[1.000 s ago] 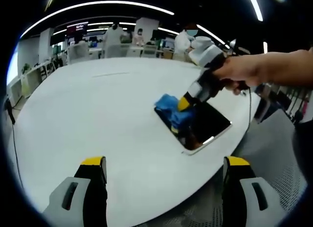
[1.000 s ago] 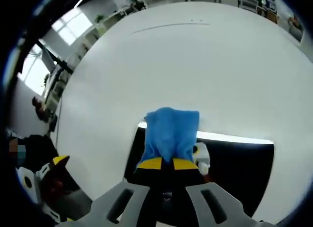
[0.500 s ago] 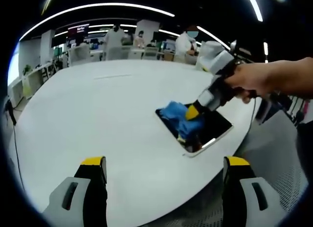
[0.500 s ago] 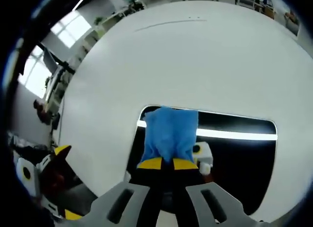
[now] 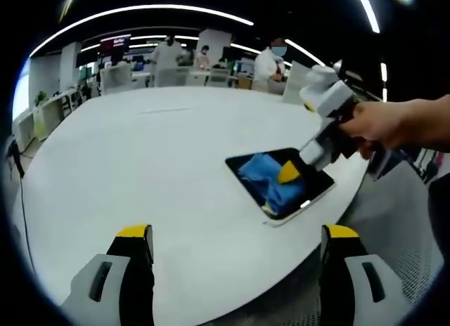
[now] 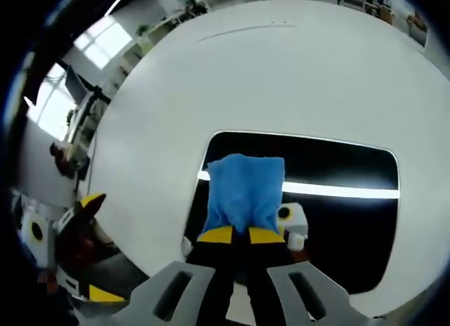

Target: Wipe the mirror surface with the cleaning cloth until all visible marks leave the cleaned area.

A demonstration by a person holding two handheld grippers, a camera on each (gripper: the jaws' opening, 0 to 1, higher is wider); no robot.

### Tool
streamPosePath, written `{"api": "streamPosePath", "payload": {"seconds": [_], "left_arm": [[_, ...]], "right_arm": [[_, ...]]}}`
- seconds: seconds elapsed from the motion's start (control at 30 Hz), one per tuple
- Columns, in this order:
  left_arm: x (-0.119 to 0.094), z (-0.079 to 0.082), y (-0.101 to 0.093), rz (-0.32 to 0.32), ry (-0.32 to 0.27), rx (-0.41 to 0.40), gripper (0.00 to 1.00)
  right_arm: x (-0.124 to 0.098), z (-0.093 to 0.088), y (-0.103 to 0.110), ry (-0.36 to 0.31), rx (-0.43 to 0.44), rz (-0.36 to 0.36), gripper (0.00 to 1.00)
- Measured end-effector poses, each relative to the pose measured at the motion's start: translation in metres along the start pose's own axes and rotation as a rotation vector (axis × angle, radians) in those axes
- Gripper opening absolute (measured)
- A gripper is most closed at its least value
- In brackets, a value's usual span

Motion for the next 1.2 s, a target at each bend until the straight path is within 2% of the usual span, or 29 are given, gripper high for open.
{"api": "streamPosePath", "payload": {"seconds": [0.3, 0.43, 0.63, 0.83, 0.9, 0.97, 1.0, 1.13, 1.2], "left_arm": [[-0.001, -0.003, 0.002, 0.0, 0.01, -0.013, 0.99], [0.001, -0.001, 0.0, -0.014, 0.008, 0.004, 0.99], [0.0, -0.001, 0.001, -0.011, -0.002, -0.02, 0.99], [0.0, 0.0, 0.0, -0.009, -0.01, -0.017, 0.99], [0.001, -0.001, 0.001, -0.011, 0.009, -0.006, 0.99], [0.0, 0.0, -0.001, -0.017, -0.005, -0.006, 0.99], [0.0, -0.001, 0.001, -0.007, -0.002, -0.023, 0.99], [0.0, 0.0, 0.0, -0.007, -0.01, -0.011, 0.99], [0.002, -0.001, 0.001, -0.008, 0.007, -0.015, 0.99]], "right_arm": [[-0.009, -0.019, 0.004, 0.016, 0.002, 0.021, 0.0], [-0.009, -0.019, 0.004, 0.015, 0.001, 0.022, 0.0], [-0.012, -0.027, 0.005, 0.018, -0.004, 0.03, 0.0], [-0.013, -0.03, 0.004, 0.026, 0.034, 0.044, 0.0], [-0.013, -0.031, 0.005, 0.045, 0.035, 0.047, 0.0], [-0.014, -0.033, 0.004, 0.028, 0.035, 0.053, 0.0], [-0.015, -0.034, 0.003, 0.033, 0.049, 0.059, 0.0], [-0.015, -0.036, 0.004, 0.035, 0.045, 0.064, 0.0], [-0.016, -0.037, 0.004, 0.041, 0.044, 0.066, 0.0]]}}
Point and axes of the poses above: the point that each gripper's makers call its tool centre point, and the gripper's own axes: x roughly forward along the fingers, y roughly to its left, z roughly out of its top, the point moved 8 cm from there along -x, roughly backward along the fingers, and after that the axes turned 10 degrees about -z, right-handed, at the moved point
